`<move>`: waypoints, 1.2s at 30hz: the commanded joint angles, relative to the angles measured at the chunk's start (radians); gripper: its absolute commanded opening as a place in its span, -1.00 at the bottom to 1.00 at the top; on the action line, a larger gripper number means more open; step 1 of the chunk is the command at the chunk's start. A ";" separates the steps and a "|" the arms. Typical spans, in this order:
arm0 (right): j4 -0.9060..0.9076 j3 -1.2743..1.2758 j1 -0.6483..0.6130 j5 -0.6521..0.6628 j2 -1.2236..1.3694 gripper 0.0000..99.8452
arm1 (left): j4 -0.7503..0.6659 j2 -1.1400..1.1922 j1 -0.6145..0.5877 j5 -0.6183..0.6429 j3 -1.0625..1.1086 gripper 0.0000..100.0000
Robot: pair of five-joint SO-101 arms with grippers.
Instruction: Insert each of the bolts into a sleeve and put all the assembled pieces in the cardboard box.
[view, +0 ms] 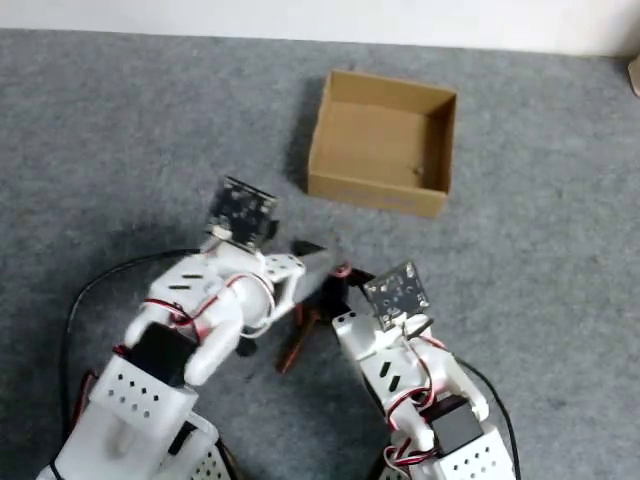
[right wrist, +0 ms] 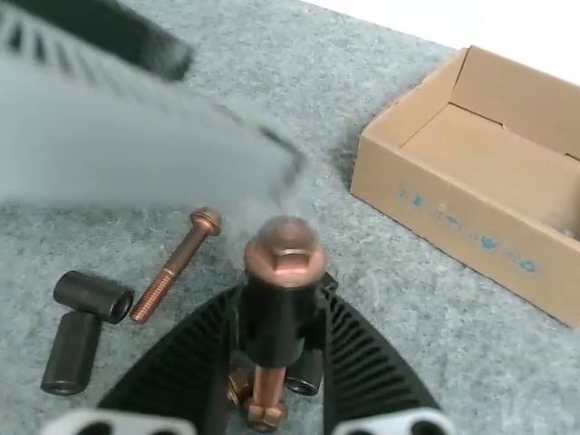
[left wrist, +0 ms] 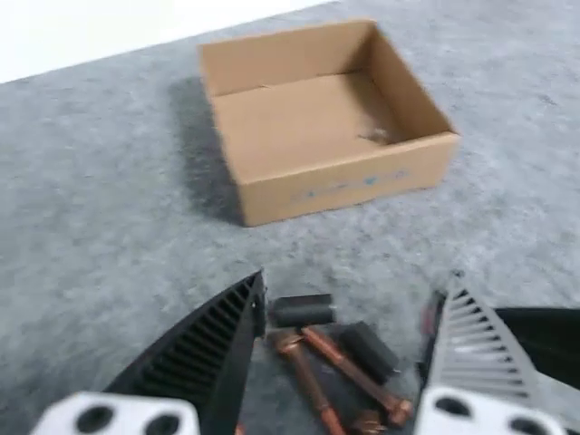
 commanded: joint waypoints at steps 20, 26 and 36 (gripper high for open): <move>-0.045 -0.460 0.203 0.101 0.515 -0.99 | -0.166 0.653 -0.443 0.121 -0.203 -0.42; -0.050 -1.093 0.297 0.097 1.208 -0.99 | -0.255 0.659 -0.447 0.118 -0.157 -0.42; 0.386 -2.356 0.435 0.097 2.282 -0.99 | -0.264 0.659 -0.447 0.117 -0.156 -0.42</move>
